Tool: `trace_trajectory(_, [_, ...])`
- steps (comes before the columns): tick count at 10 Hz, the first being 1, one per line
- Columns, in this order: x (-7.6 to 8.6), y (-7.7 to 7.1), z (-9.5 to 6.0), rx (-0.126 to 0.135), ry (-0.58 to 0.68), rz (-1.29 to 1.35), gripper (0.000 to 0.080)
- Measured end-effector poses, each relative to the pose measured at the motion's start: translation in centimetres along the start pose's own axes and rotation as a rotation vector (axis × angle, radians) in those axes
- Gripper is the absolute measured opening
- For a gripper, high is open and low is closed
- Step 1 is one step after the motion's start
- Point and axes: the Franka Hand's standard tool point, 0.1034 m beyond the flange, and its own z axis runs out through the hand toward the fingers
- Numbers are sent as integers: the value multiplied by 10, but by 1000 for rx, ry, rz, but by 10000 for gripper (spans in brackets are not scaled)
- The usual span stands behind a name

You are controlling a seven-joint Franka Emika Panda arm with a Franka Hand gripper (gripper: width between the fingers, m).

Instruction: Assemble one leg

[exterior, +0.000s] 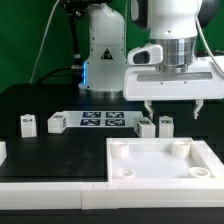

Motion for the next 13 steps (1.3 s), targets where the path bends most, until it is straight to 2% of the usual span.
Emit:
trace_trajectory(1, [3,1,-1,3,-1,3,648])
trace_trajectory(2, [-3,6,1,-10,-57,-21,648])
trace_trajectory(3, [-9,11,0,-22,-191,-27,648])
trace_trajectory(4, [-5,10,-2,-24,-286,-20,648])
trace_trajectory(6, [-11,12,-2,-41,-489,-26,648])
trace_trajectory(8, [-8,10,0,-47,-623,-30,648])
trace_trajectory(9, [-18,11,-3,-62,-744,-32,648])
trace_trajectory(11, [-24,9,-1,-81,-952,-40,648])
trace_trajectory(13, [-23,5,6,-85,-963,-47,648])
